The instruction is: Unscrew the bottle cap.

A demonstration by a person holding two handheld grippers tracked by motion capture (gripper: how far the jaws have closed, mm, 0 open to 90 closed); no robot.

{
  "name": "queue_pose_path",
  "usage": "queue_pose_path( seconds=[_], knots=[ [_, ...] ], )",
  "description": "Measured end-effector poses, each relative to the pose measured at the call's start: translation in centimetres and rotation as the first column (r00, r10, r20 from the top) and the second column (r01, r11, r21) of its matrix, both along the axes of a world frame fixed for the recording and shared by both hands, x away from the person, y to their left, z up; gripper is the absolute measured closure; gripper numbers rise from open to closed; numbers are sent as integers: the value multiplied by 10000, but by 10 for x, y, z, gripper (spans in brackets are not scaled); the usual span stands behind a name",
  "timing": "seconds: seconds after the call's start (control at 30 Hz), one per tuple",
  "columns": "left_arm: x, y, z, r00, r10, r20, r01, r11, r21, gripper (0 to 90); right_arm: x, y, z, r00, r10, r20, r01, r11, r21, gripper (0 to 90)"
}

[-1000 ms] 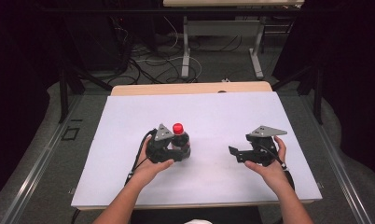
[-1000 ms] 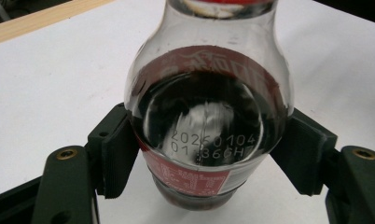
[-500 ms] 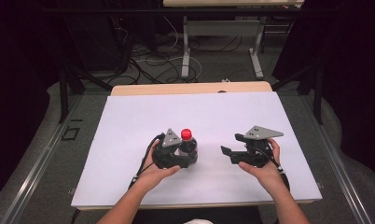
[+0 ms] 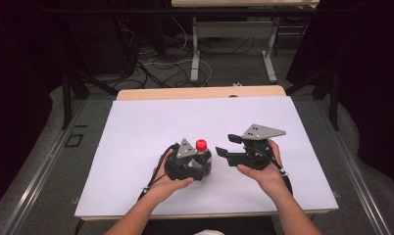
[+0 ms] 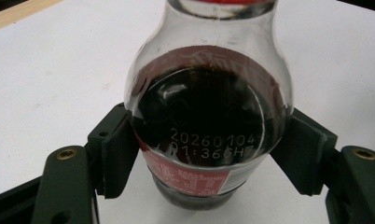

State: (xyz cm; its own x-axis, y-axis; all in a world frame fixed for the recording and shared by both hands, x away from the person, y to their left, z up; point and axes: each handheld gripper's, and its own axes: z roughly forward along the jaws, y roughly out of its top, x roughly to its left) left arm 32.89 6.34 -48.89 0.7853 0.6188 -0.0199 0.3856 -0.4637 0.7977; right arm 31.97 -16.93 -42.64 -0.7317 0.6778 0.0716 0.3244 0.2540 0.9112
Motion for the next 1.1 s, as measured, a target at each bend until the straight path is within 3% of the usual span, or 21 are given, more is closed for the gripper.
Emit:
queue_pose_path(
  seconds=[0.2, 0.27, 0.43, 0.47, 0.67, 0.83, 0.93, 1.1],
  knots=[
    [-1, -1, -1, 10000, 13, -26, -13, 10000, 37, 299, -1, 19, 6, 9991, 136, 396, -124, 9994, -314, 421],
    [-1, -1, -1, 10000, 5, -60, -5, 10000, 75, 299, -2, 24, 7, 9986, 243, 462, -238, 9997, -107, 434],
    [-3, -3, -1, 9997, -143, -177, 148, 9996, 255, 299, -3, 35, 9, 9988, 375, 328, -372, 9993, -104, 478],
    [-3, -5, -2, 9999, -109, 0, 109, 9998, 177, 299, -3, 37, 8, 9988, 354, 330, -351, 9993, -103, 484],
    [-6, -8, -2, 9996, -264, -39, 265, 9994, 226, 299, 0, 47, 5, 9988, 398, 294, -391, 9989, -250, 515],
    [-7, -9, -1, 9989, -439, -183, 445, 9985, 306, 299, 2, 51, 3, 9992, 368, 183, -361, 9986, -390, 547],
    [-8, -11, -2, 9992, -409, -12, 410, 9987, 287, 299, 3, 53, 2, 9990, 382, 212, -376, 9988, -305, 561],
    [-9, -11, 0, 9989, -459, -67, 460, 9987, 236, 299, 2, 56, 0, 9984, 500, 272, -484, 9972, -564, 612]
  ],
)
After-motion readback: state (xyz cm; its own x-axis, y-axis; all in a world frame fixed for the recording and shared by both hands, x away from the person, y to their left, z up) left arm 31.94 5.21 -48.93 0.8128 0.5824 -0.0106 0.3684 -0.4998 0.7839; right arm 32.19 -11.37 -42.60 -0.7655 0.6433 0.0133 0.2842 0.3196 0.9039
